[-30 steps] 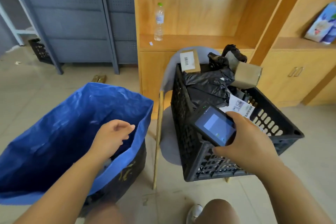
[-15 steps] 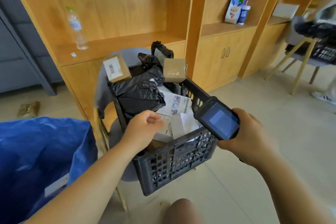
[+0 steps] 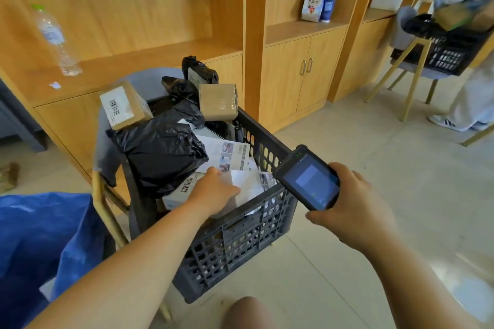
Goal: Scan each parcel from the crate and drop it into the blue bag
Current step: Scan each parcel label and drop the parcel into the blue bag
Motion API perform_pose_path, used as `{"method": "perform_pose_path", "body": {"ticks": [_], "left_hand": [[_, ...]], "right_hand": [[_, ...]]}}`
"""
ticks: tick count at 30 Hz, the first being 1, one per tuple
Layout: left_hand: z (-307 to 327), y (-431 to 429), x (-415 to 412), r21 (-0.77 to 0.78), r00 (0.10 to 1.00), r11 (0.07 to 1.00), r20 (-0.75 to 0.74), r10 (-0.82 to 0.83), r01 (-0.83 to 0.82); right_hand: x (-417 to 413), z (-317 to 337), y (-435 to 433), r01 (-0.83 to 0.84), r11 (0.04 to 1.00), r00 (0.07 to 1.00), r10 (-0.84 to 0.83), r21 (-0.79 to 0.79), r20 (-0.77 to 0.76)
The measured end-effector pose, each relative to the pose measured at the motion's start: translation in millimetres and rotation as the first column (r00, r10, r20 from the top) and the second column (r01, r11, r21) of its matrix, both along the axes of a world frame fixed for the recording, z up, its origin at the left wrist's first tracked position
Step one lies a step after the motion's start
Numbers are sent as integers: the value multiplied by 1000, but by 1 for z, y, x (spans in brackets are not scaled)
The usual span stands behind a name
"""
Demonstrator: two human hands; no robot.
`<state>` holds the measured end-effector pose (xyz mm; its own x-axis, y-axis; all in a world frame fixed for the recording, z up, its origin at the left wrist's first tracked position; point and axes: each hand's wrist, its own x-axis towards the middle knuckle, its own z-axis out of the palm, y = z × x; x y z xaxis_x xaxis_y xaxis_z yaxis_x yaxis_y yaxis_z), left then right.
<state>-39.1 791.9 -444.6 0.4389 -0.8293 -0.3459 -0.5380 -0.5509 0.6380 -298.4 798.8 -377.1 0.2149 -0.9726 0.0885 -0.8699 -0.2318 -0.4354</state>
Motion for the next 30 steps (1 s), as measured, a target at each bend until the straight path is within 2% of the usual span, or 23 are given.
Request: {"method": "perform_pose_path", "body": {"ticks": [4,9,11,13,16,18,20,22,25,28,30], "left_hand": [[13,14,2,-122,999,993,-33,7,-11],[44,42,19,-409,991,911,133,4,51],[54,52,28,-490,964,857,264,-30,161],[57,62,35,-468,909,833,406,-92,294],[51,78,39,-357,786,816,593,-177,454],[46,86,42,-289,703,792,673,-232,538],[42,90,44,-256,678,789,689,-256,558],[40,90,43,-328,777,807,583,-237,492],[42,87,40,-432,930,835,285,-231,340],[48,83,35,-432,981,881,65,-182,192],[50,80,30,-424,996,905,-56,-75,44]], "right_hand": [[-3,-3,0,12,1000,999,-13,7,39],[-3,-4,4,26,999,997,-27,19,79],[-1,-4,6,28,1000,996,-29,13,82],[2,-3,9,20,1000,996,-21,12,84],[6,-2,14,7,1000,996,-8,13,89],[8,-1,18,1,1000,997,-3,18,83],[9,-1,22,-4,1000,997,2,21,73],[10,0,25,-6,1000,998,4,24,68],[10,2,29,-10,1000,998,8,21,63],[11,3,30,-11,1000,998,9,29,67],[12,4,31,-15,1000,998,14,23,64]]}}
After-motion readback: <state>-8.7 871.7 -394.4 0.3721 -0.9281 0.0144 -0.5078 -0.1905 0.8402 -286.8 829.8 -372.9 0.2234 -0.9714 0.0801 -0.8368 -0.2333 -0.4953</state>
